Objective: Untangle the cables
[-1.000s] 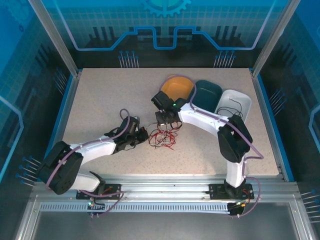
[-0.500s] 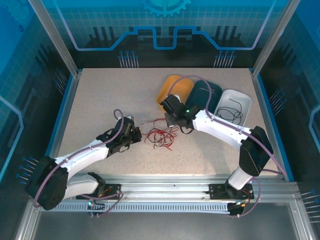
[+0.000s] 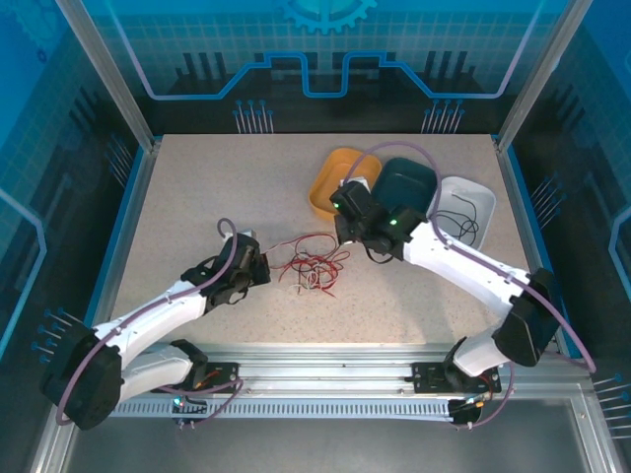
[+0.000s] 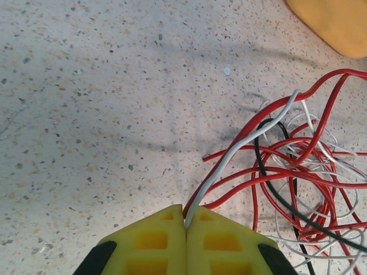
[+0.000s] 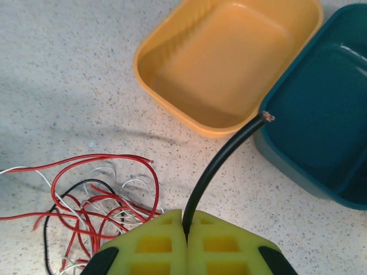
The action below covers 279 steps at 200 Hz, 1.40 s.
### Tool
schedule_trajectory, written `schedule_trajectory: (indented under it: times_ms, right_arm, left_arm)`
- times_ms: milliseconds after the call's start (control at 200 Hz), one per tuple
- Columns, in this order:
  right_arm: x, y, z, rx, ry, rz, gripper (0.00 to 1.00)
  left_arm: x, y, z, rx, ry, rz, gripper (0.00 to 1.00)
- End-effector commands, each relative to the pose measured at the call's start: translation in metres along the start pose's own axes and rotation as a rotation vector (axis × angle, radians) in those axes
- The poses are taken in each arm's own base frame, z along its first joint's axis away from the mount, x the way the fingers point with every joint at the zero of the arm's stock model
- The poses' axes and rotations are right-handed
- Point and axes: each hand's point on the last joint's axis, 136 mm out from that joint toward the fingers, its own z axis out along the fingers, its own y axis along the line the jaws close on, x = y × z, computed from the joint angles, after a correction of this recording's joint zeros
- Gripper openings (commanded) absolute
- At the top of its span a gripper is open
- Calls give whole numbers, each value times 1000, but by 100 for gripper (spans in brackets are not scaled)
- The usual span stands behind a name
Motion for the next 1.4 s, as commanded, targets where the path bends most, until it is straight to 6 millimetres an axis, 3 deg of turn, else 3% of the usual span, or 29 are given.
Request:
schedule_trajectory:
  times_ms: [0,330,1026,1391]
  right_arm:
    - [-15,-15,-25,17,-70,16,0]
    - [-21,-37,-58,11,-129,74,0]
    - [-66,-25,-137,-215,-256,85,0]
    - [-98,-32,-178,-227,-330,43,0]
  left_arm:
    - [-2,13,-4,-48,-10,21,0]
    - [-6,24,-11,-69,-21,-14,0]
    - [-10,38,-19,-105,-30,-29,0]
    - [-19,42,-27,-102,-49,-49,0]
